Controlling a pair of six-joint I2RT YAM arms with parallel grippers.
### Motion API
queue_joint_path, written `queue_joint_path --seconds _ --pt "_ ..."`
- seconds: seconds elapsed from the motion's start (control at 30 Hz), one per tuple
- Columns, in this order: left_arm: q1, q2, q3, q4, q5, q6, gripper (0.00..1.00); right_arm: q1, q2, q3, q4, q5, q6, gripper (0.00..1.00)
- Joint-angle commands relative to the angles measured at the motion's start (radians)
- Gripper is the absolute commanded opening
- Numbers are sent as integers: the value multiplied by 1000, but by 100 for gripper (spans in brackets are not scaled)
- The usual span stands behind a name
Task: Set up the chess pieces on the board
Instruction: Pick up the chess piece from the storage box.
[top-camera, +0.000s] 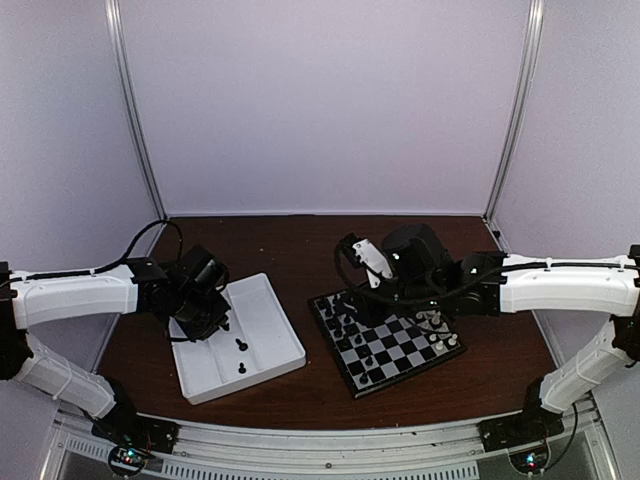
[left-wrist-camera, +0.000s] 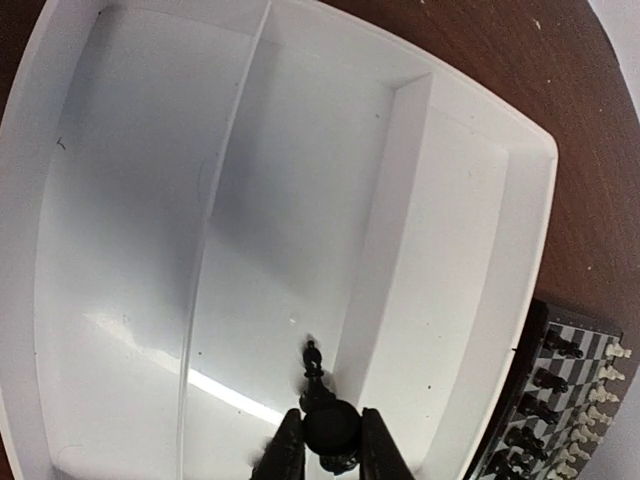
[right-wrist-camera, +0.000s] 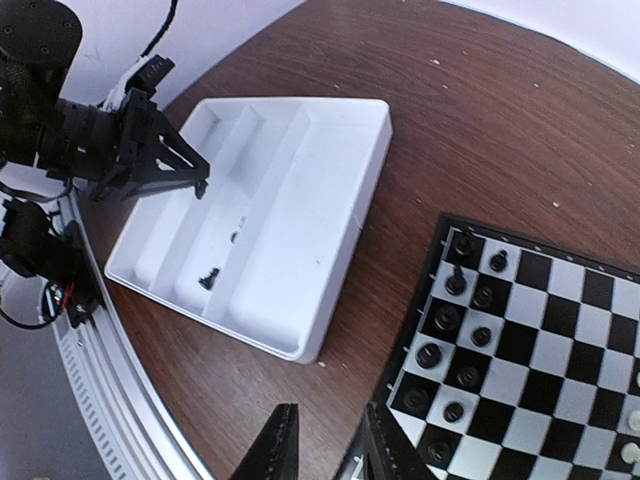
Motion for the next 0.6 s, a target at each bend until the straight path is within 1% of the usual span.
queue_joint_path --seconds 0.0,0.17,0.27,0.4,0.57 --pt "-3 -89 -48 63 45 -41 14 5 97 -1 247 -105 94 25" --pt "-3 -165 -81 177 166 -91 14 56 231 62 380 -90 109 25" --pt "-3 -188 -78 233 224 -107 14 69 304 85 476 -90 145 26" --pt "-3 -219 -62 247 264 -117 15 73 405 132 569 -112 193 27" --pt "-3 -247 -94 272 258 -149 15 80 520 230 604 -141 208 28"
